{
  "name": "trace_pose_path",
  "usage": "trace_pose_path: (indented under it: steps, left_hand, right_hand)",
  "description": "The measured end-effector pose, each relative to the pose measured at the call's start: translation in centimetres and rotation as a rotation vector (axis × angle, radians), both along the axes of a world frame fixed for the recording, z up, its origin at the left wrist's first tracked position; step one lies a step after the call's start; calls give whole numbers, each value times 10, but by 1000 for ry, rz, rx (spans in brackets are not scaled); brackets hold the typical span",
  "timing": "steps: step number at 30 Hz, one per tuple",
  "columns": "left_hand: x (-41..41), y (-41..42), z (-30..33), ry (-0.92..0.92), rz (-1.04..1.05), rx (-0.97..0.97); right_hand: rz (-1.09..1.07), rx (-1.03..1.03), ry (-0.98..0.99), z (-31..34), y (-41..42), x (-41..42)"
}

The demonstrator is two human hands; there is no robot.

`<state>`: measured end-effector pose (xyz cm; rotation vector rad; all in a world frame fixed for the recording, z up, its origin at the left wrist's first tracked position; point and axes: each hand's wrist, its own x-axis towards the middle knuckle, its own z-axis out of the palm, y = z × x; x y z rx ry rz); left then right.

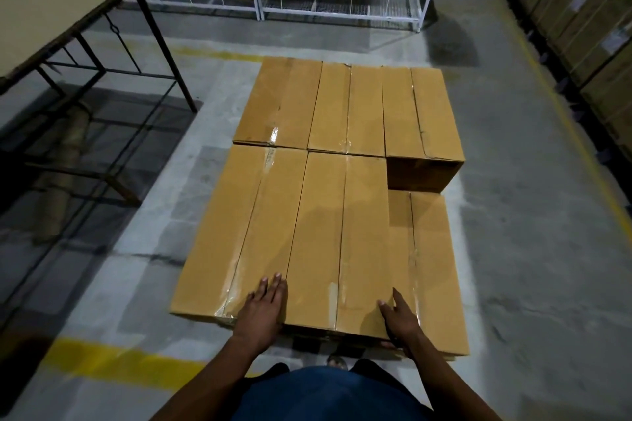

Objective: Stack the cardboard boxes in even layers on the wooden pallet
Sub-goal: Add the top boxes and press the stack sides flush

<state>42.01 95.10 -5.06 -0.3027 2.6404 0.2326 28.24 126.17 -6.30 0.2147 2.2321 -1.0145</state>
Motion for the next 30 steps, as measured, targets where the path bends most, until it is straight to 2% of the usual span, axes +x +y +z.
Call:
trace_pose_path:
  steps: [12,19,23,27,30]
  left_hand:
    - [2,1,5,-3,10,36]
    - [-4,-14,13,-20,38,205]
    - [-5,-21,22,43,214,402]
    - [-7,-26,29,136,303,413]
    - [-13,-25,34,154,276,447]
  right_hand:
    - [3,43,16,3,-3,3]
    - [45,91,32,6,-6,2]
    - [-8,93,165,21,-17,3]
    - [-48,64,304,34,-30,10]
    - [-84,60,345,42,-40,23]
